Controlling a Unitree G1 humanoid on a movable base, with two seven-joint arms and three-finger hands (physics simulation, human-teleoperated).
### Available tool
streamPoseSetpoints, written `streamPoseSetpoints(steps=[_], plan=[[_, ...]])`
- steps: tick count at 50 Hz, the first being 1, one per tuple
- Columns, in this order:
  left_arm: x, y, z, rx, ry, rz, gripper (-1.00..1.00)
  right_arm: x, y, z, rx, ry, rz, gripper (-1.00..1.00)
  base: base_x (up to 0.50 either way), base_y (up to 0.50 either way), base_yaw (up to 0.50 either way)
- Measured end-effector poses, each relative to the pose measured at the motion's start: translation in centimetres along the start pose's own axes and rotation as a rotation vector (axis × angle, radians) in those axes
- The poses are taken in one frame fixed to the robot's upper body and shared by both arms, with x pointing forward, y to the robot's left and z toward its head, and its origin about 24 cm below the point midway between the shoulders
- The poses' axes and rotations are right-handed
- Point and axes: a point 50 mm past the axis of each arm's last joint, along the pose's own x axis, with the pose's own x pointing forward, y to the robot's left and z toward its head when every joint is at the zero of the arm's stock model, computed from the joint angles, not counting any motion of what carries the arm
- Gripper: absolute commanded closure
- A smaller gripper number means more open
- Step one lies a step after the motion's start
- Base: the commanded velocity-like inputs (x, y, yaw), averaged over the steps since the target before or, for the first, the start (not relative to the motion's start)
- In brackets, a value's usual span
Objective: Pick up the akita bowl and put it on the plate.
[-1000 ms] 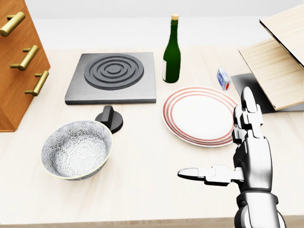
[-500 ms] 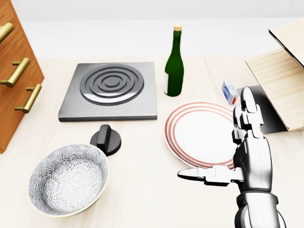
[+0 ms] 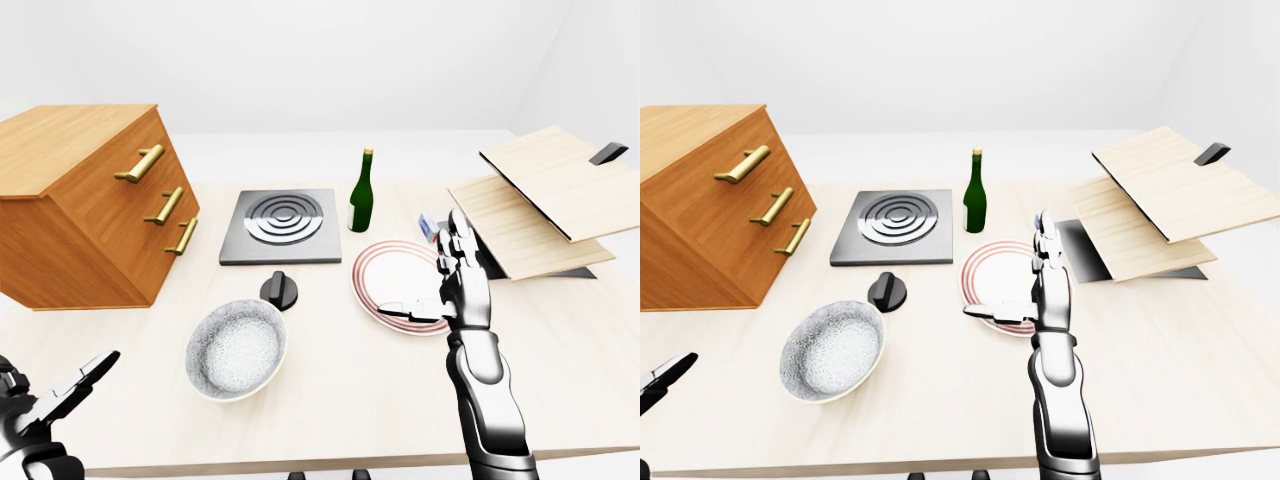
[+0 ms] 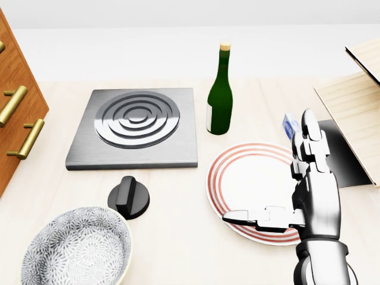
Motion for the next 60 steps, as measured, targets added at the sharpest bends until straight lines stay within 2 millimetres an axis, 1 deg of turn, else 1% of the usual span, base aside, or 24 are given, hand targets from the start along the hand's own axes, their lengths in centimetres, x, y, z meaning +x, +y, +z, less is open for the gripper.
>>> streamPoseSetpoints(steps=[12, 25, 31, 42, 50, 56, 60], plan=[[-0.2, 0.0, 0.6, -0.002, -0.023, 0.002, -1.0, 0.0, 0.0, 0.0, 0.0, 0.0, -0.001, -0.97, 0.25, 0.0, 0.0], [-0.1, 0.0, 0.7, -0.002, -0.031, 0.003, -1.0, 0.0, 0.0, -0.1, -0.002, 0.002, -0.002, -0.97, 0.25, 0.0, 0.0], [-0.1, 0.0, 0.7, -0.003, -0.032, 0.004, -1.0, -0.1, 0.1, 0.3, 0.0, -0.011, 0.009, -0.97, 0.0, 0.0, 0.0], [0.0, 0.1, 0.4, -0.001, -0.017, 0.006, -1.0, -0.1, 1.0, 2.2, -0.013, -0.094, 0.062, -0.97, 0.0, 0.0, 0.0], [0.0, 0.1, 0.4, -0.003, -0.016, 0.006, -1.0, 0.0, 2.1, 4.5, -0.06, -0.204, 0.127, -0.97, 0.0, 0.0, 0.0], [0.0, 0.1, 0.4, -0.004, -0.018, 0.006, -1.0, 0.0, 2.7, 5.7, -0.087, -0.259, 0.159, -0.97, 0.0, 0.0, 0.0], [0.0, 0.1, 0.6, -0.006, -0.024, 0.006, -1.0, 0.1, 3.9, 6.7, -0.133, -0.311, 0.22, -0.97, 0.0, 0.0, 0.0]])
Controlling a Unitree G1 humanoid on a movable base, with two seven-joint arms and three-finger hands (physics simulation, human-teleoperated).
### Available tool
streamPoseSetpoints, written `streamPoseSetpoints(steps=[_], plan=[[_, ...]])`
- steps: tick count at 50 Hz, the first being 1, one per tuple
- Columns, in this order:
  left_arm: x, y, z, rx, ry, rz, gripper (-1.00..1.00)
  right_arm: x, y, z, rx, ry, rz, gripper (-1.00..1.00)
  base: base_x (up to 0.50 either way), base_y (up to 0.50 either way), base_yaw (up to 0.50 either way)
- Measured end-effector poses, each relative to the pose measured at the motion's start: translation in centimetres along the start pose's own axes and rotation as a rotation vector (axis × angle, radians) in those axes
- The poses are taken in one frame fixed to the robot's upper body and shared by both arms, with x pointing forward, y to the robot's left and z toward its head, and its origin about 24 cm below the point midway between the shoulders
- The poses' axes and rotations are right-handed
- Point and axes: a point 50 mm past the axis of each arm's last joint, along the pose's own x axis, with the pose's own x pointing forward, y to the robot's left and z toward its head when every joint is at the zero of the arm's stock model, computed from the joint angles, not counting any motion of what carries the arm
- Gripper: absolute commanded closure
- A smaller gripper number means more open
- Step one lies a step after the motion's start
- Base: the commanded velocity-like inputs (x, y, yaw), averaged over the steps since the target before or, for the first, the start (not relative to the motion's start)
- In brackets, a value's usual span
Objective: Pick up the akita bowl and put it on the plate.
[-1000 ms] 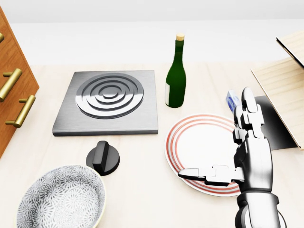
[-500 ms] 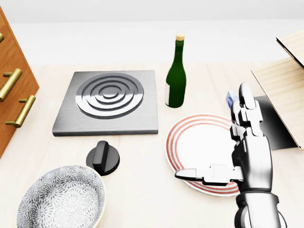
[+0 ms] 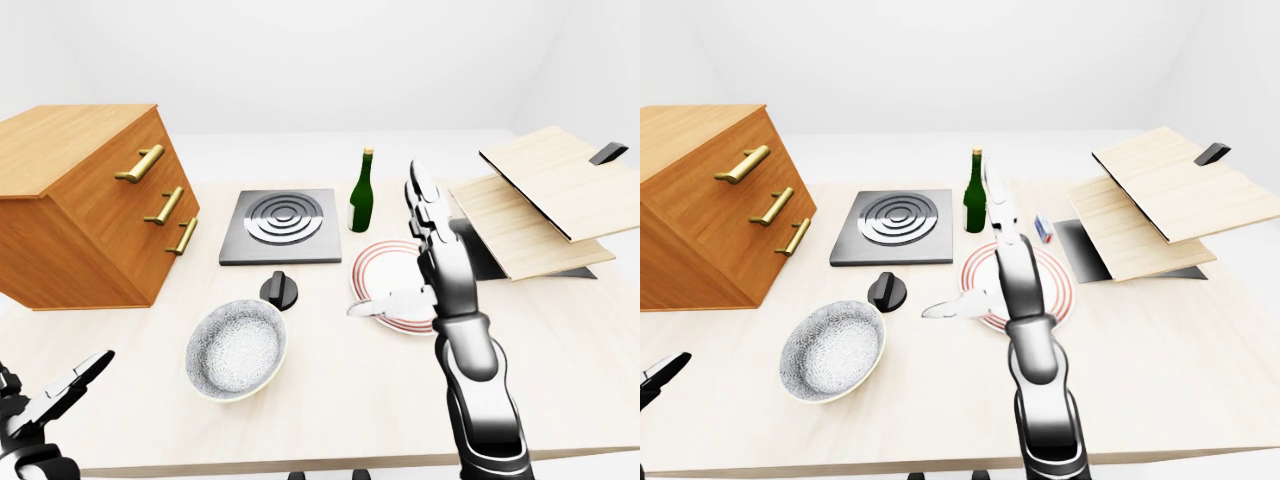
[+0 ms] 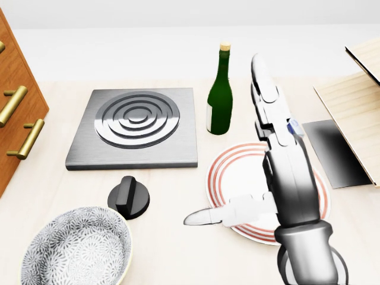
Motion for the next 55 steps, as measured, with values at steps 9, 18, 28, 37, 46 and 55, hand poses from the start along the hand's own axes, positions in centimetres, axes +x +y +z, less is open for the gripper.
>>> streamPoseSetpoints(steps=[9, 18, 28, 37, 46, 55], plan=[[0.0, 0.0, 0.2, -0.002, -0.009, 0.001, -1.0, 1.0, 2.0, 1.9, -0.094, -0.086, 0.122, -0.97, 0.0, 0.0, 0.0], [-0.1, 0.0, 0.3, -0.004, -0.011, 0.002, -1.0, 1.4, 4.1, 3.4, -0.193, -0.146, 0.246, -0.97, 0.0, 0.0, 0.0], [-0.1, 0.1, 0.3, -0.005, -0.014, 0.002, -1.0, 1.7, 6.2, 4.9, -0.314, -0.189, 0.376, -0.97, 0.0, 0.0, 0.0], [0.0, 0.1, 0.3, -0.006, -0.011, 0.003, -1.0, 1.6, 7.7, 5.5, -0.426, -0.179, 0.489, -0.97, 0.0, 0.0, 0.0], [0.0, 0.1, 0.3, -0.007, -0.012, 0.003, -1.0, 1.5, 8.5, 5.9, -0.52, -0.149, 0.57, -0.97, 0.0, 0.0, 0.0], [0.0, 0.1, 0.1, -0.005, -0.003, 0.004, -1.0, 1.8, 8.3, 6.3, -0.591, -0.133, 0.56, -0.97, 0.0, 0.0, 0.0]])
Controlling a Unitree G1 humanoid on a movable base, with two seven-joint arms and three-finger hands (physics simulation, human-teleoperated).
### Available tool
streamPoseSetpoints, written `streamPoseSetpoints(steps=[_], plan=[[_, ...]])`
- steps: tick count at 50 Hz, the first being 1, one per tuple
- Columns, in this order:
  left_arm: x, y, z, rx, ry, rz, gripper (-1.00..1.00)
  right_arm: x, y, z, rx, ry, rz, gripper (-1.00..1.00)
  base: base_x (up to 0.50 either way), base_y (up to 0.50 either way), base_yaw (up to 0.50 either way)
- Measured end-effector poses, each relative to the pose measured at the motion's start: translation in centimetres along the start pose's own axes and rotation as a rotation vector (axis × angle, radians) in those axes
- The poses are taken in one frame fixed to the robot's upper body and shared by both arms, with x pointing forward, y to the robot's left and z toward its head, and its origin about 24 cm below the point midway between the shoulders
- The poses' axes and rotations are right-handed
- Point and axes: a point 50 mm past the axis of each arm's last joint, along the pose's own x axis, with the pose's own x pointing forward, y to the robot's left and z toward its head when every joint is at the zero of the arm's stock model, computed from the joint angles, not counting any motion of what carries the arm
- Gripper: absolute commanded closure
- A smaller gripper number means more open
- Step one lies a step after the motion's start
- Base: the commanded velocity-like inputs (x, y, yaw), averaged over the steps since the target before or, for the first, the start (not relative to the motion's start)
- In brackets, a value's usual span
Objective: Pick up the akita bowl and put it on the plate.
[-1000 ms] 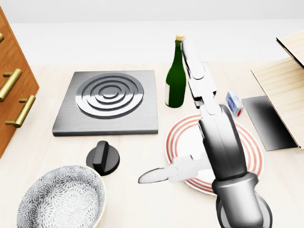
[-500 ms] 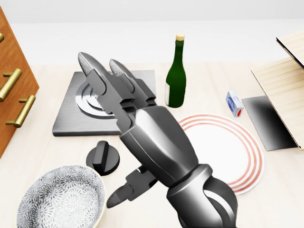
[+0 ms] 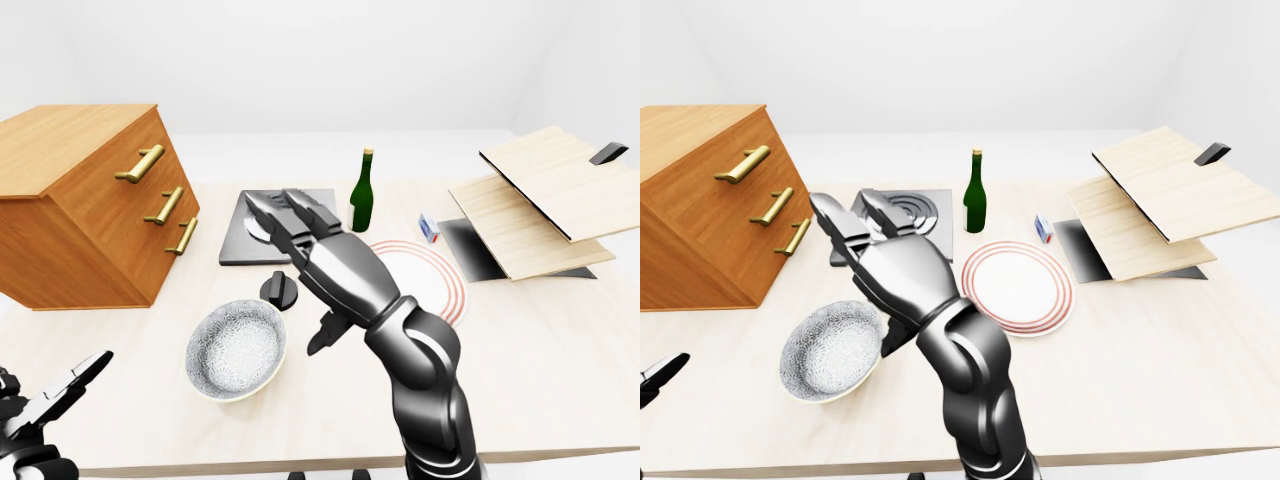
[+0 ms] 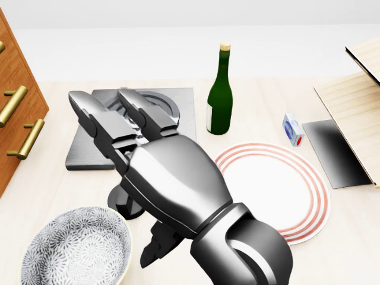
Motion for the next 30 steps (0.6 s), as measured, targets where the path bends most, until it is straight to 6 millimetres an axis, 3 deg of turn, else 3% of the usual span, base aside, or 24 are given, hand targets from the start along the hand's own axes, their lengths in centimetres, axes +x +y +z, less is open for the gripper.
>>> streamPoseSetpoints(steps=[14, 30], plan=[[0.0, 0.0, -0.2, 0.0, 0.007, 0.001, -1.0, -0.1, -1.8, 0.6, -0.118, 0.058, -0.096, -0.97, 0.0, 0.0, 0.0], [0.1, -0.1, -0.3, 0.0, 0.01, 0.001, -1.0, -0.7, -1.7, 1.3, -0.218, 0.165, -0.133, -0.97, 0.0, 0.0, 0.0]])
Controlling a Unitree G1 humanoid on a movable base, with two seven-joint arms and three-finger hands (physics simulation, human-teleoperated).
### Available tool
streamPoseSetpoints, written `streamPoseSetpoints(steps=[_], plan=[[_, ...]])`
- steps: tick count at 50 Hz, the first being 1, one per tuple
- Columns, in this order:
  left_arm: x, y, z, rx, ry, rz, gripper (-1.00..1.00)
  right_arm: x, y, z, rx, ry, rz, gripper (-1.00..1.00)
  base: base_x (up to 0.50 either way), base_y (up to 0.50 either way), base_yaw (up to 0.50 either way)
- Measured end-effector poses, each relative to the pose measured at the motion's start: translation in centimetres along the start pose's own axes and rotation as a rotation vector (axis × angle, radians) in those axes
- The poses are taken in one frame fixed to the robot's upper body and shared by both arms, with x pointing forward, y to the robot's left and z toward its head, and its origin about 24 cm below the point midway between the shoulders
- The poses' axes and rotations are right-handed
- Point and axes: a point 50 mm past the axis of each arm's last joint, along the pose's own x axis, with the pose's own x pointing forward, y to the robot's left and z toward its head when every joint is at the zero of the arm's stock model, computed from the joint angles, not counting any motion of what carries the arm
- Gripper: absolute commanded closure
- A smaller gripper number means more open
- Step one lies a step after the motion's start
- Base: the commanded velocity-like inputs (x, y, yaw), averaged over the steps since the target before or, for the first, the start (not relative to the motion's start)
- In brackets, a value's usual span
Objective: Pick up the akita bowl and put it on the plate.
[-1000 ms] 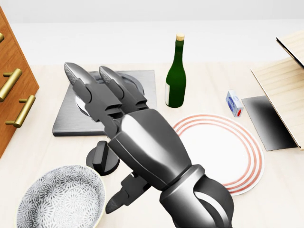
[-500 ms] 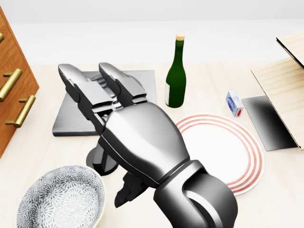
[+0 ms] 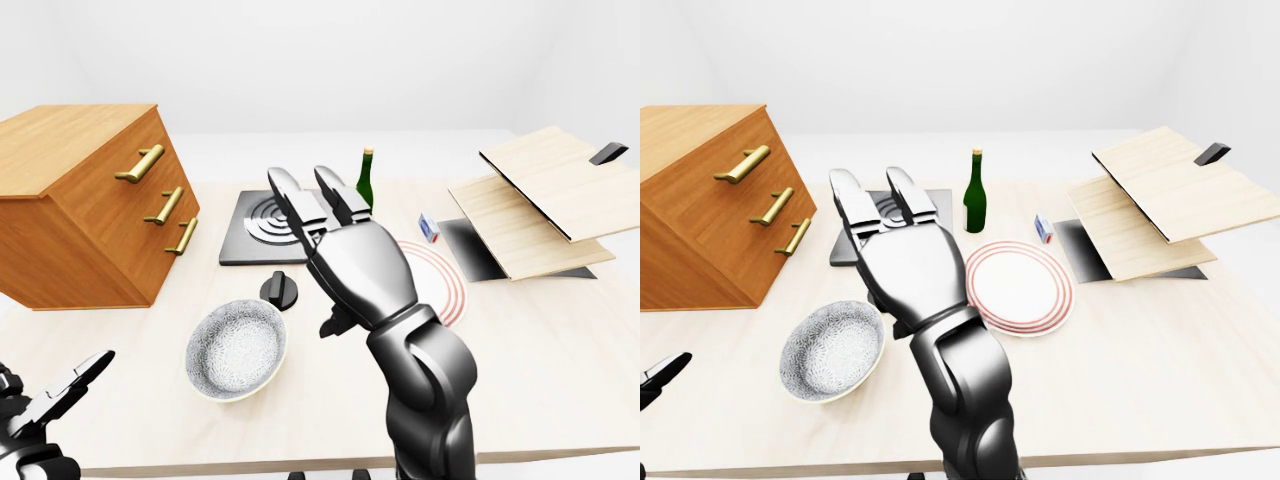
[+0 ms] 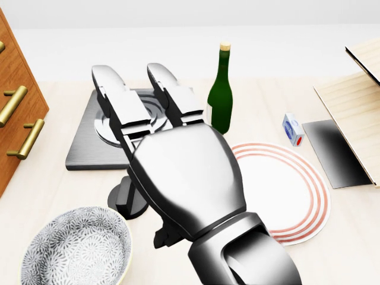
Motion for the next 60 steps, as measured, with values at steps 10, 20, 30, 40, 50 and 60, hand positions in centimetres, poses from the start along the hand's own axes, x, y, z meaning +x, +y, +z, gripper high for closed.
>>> streamPoseSetpoints(steps=[10, 20, 30, 40, 50, 60], plan=[[0.0, 0.1, 0.0, 0.0, 0.0, 0.0, -1.0, -0.2, -0.1, 0.2, -0.047, 0.052, -0.011, -0.97, 0.0, 0.0, 0.0], [0.0, 0.1, 0.1, -0.001, -0.001, 0.0, -1.0, -0.1, -0.5, 0.5, -0.077, 0.083, -0.034, -0.97, 0.0, 0.0, 0.0], [0.0, 0.1, 0.0, -0.002, 0.002, 0.0, -1.0, 0.3, -0.4, 0.5, -0.098, 0.091, -0.028, -0.97, 0.0, 0.0, 0.0], [0.0, 0.1, 0.0, -0.003, 0.0, 0.0, -1.0, 0.2, 0.8, 0.6, -0.084, 0.072, 0.026, -0.97, 0.0, 0.0, 0.0], [0.0, 0.1, 0.1, -0.004, -0.003, 0.0, -1.0, 0.3, 2.5, 0.4, -0.078, 0.055, 0.112, -0.97, 0.0, 0.0, 0.0], [0.0, 0.1, 0.2, -0.006, -0.005, -0.001, -1.0, 0.3, 4.5, 0.2, -0.07, 0.045, 0.206, -0.97, 0.0, 0.0, 0.0]])
